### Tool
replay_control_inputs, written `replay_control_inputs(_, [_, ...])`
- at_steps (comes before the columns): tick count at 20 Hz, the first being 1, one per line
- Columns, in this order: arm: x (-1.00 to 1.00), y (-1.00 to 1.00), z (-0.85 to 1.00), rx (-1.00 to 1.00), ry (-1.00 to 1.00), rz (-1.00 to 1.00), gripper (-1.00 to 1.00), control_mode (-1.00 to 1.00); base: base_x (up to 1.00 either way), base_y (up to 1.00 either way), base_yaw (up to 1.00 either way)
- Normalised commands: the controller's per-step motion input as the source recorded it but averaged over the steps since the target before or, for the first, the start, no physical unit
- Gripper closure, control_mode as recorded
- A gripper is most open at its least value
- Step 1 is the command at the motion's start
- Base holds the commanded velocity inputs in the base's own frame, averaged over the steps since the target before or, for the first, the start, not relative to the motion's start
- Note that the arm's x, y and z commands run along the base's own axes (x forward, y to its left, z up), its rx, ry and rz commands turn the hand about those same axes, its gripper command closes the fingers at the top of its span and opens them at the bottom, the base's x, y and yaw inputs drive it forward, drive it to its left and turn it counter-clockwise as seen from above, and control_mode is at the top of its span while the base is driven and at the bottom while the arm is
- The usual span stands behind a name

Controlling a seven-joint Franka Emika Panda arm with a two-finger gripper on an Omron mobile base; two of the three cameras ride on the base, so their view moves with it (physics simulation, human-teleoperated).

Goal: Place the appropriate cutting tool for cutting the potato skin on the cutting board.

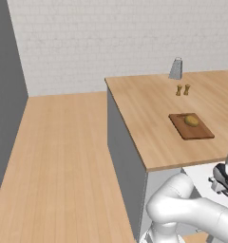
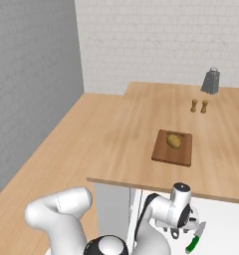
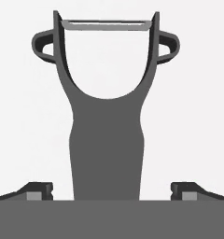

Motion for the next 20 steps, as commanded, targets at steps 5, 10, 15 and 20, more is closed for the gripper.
replay_control_inputs(5, [0.06,0.00,-0.11,0.00,-0.02,0.04,-1.00,-1.00,0.00,0.00,0.00])
replay_control_inputs(10, [-0.02,0.00,-0.25,0.00,-0.01,0.02,-1.00,-1.00,0.00,0.00,0.00])
replay_control_inputs(15, [-0.23,0.00,-0.51,-0.01,-0.01,0.00,1.00,-1.00,0.00,0.00,0.00])
replay_control_inputs(20, [-0.19,0.00,-0.44,0.00,0.00,0.00,1.00,-1.00,0.00,0.00,0.00])
